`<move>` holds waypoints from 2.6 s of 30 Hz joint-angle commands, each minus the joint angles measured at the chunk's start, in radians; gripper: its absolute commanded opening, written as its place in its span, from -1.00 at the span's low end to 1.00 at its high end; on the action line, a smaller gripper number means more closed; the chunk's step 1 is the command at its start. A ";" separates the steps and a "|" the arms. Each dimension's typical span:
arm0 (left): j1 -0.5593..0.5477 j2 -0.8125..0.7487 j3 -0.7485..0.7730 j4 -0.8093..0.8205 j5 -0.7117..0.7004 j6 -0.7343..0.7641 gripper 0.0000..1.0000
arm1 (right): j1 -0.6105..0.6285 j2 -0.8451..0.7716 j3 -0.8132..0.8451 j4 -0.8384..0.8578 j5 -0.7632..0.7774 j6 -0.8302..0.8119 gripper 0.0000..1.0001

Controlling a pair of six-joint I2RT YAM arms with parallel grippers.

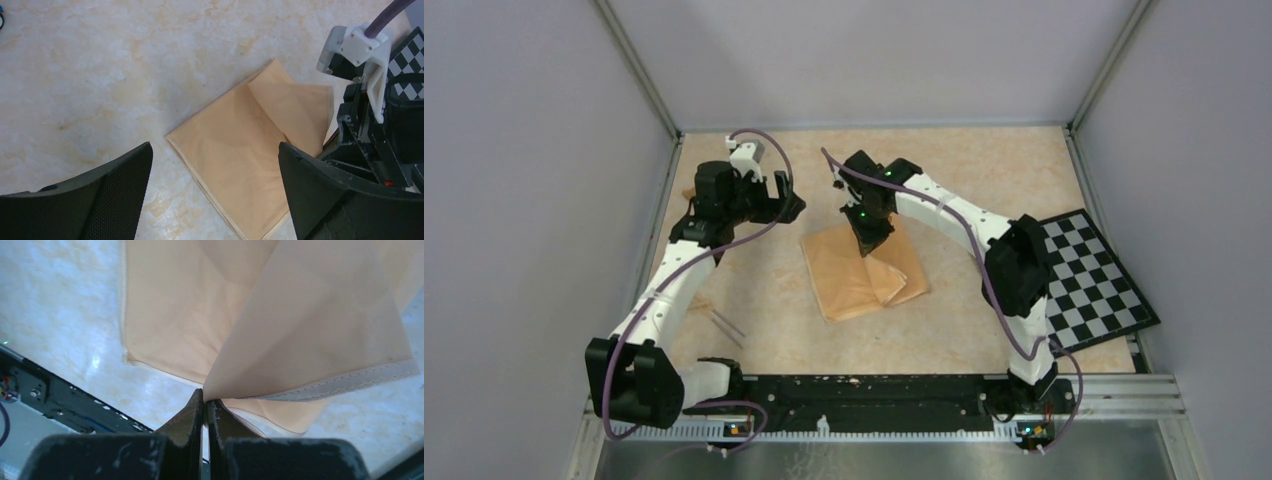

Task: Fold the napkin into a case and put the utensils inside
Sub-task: Fold the rectangle-folded napkin at the center of the board, then rotate the square-folded napkin at the center of the board.

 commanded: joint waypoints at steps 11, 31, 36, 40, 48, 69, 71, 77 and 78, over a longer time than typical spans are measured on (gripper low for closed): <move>0.008 -0.038 -0.012 0.052 -0.017 0.013 0.97 | 0.061 0.090 0.113 0.069 -0.112 0.072 -1.00; 0.009 -0.038 -0.013 0.051 -0.015 0.015 0.98 | 0.061 0.095 0.122 0.083 -0.126 0.091 -1.00; 0.008 -0.039 -0.012 0.052 -0.012 0.015 0.97 | 0.060 0.077 0.111 0.089 -0.121 0.096 -1.00; 0.009 -0.040 -0.013 0.051 -0.015 0.016 0.97 | 0.061 0.082 0.103 0.099 -0.124 0.099 -1.00; 0.008 -0.044 -0.015 0.052 -0.021 0.016 0.97 | 0.060 0.112 0.062 0.209 -0.194 0.136 -0.86; -0.004 -0.145 -0.159 0.010 0.204 -0.196 0.97 | -0.139 -0.343 -0.694 0.672 -0.416 0.218 -0.20; -0.040 -0.101 -0.194 0.078 0.267 -0.244 0.96 | -0.161 -0.355 -0.779 0.747 -0.427 0.234 -0.30; -0.149 0.013 -0.192 0.078 0.252 -0.301 0.93 | -0.254 -0.315 -0.910 0.758 -0.308 0.174 -0.51; -0.157 0.004 -0.200 0.088 0.239 -0.312 0.93 | -0.271 -0.300 -0.905 0.732 -0.259 0.152 -0.54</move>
